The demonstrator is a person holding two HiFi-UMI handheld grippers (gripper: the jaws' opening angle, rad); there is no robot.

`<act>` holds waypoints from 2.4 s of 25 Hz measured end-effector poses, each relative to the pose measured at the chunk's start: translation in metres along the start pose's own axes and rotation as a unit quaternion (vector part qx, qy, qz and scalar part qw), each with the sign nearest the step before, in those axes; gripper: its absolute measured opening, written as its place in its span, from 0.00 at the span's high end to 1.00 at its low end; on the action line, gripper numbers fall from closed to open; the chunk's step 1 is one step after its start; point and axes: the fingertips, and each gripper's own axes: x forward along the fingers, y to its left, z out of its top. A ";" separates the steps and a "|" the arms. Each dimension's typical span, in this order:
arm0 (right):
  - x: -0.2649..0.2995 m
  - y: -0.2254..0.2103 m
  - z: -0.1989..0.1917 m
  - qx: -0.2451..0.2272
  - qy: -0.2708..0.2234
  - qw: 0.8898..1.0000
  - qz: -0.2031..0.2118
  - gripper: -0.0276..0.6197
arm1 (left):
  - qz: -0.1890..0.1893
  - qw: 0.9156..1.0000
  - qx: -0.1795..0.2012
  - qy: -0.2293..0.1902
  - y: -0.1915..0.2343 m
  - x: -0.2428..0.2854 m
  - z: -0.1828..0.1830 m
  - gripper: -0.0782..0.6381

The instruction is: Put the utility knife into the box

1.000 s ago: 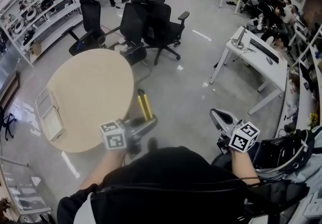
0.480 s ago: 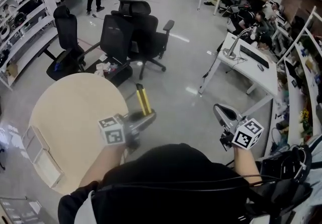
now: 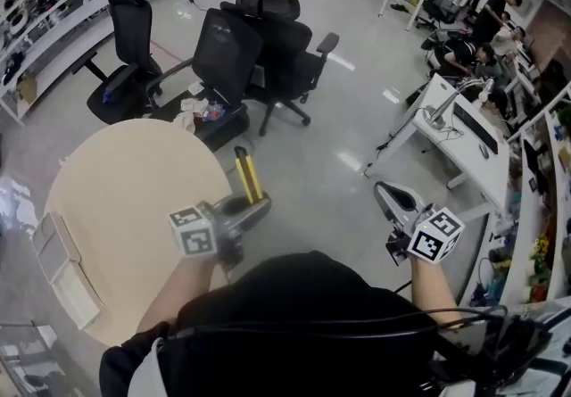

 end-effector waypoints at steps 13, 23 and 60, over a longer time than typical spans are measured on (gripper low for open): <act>0.092 -0.183 0.065 -0.020 -0.005 0.992 0.122 0.93 | 0.105 0.992 0.036 -0.053 0.091 0.127 0.064 0.80; 0.176 -0.255 0.090 -0.016 0.011 0.980 0.199 0.93 | 0.169 0.981 0.031 -0.086 0.143 0.173 0.105 0.80; 0.621 -0.134 0.145 -0.082 0.103 0.833 0.538 0.93 | 0.431 0.866 0.040 -0.251 0.326 -0.008 0.272 0.80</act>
